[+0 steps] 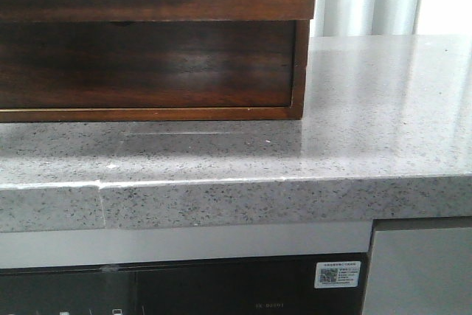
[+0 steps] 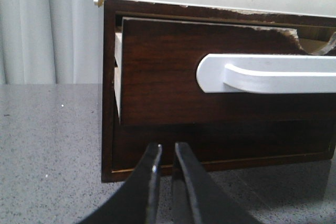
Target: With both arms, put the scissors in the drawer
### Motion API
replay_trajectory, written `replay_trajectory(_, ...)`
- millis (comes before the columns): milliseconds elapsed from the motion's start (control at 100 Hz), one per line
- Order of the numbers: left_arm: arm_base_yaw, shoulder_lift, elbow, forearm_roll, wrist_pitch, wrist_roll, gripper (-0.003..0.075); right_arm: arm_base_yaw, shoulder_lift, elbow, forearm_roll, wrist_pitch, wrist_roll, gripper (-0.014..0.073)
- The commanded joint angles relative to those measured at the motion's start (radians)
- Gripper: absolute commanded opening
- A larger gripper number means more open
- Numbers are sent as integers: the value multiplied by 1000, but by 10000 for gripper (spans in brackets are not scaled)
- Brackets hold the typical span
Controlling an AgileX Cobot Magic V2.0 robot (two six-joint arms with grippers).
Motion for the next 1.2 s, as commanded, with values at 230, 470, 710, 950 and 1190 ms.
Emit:
replay_trajectory(230, 4, -32, -24, -30, -71, -11, 4, -4, 5, 3, 9, -51, 3, -116)
replay_trajectory(470, 4, -32, -24, -30, -71, -11, 3, -4, 5, 3, 9, -51, 3, -116)
replay_trajectory(710, 42, -32, 37, -21, -92, -11, 4, -4, 5, 3, 9, -49, 3, -116)
replay_trajectory(950, 240, -32, 38, 155, -89, -100, 4, -4, 5, 3, 9, -49, 3, -116)
replay_trajectory(1190, 286, -34, 38, 196, 56, -175, 4, -4, 5, 3, 9, -49, 3, -116)
